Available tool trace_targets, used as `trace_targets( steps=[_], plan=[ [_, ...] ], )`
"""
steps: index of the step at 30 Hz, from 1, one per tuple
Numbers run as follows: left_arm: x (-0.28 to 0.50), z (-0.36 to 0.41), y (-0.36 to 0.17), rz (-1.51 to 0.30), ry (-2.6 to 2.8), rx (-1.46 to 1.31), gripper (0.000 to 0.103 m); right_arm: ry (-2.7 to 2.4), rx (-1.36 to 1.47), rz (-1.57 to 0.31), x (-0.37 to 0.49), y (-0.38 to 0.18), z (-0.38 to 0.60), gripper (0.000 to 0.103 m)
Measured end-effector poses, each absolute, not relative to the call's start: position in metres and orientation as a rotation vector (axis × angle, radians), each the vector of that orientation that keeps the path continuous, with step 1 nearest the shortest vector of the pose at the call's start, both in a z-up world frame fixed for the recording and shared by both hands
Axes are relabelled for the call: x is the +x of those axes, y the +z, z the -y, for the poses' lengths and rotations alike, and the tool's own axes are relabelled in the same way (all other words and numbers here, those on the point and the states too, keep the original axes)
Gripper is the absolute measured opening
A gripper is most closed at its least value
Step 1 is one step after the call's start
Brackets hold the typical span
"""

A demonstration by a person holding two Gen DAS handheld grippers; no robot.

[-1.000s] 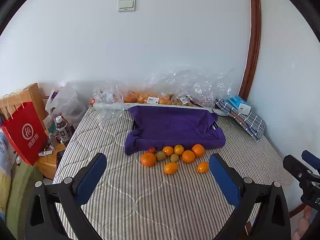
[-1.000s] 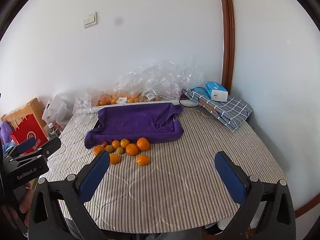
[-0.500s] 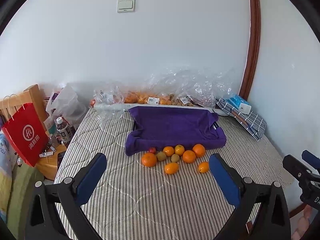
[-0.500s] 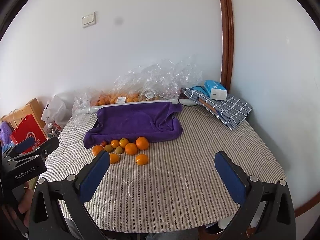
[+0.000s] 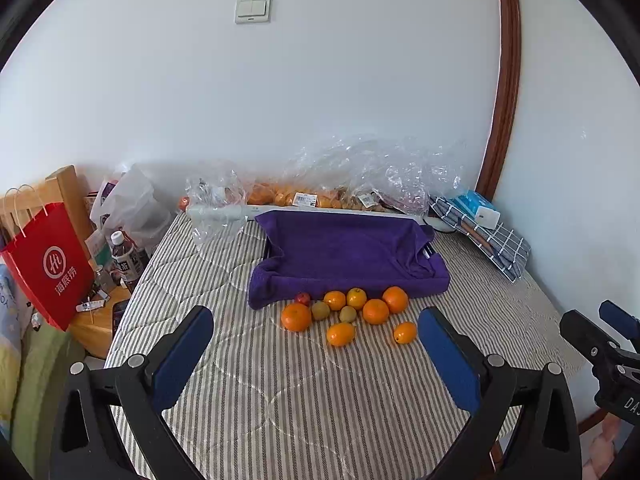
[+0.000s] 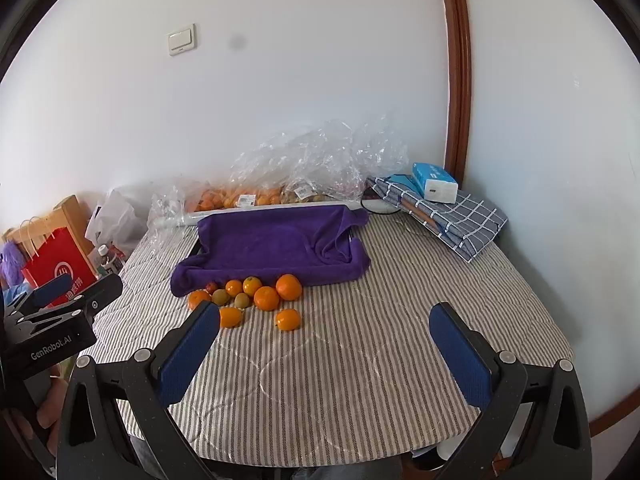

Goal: Organize fruits

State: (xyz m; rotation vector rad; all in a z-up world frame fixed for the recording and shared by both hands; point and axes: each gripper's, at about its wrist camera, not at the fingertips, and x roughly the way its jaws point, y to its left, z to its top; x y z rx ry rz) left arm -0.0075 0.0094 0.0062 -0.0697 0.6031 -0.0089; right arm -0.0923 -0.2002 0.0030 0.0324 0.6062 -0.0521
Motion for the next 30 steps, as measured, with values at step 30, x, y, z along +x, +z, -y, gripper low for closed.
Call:
trace_targets(
  steps=[30],
  plan=[
    [0.050,-0.044,-0.062,-0.715,0.064,-0.107,0.103,-0.020,0.031,-0.723,-0.011,-0.064,0.196,0.101]
  ],
)
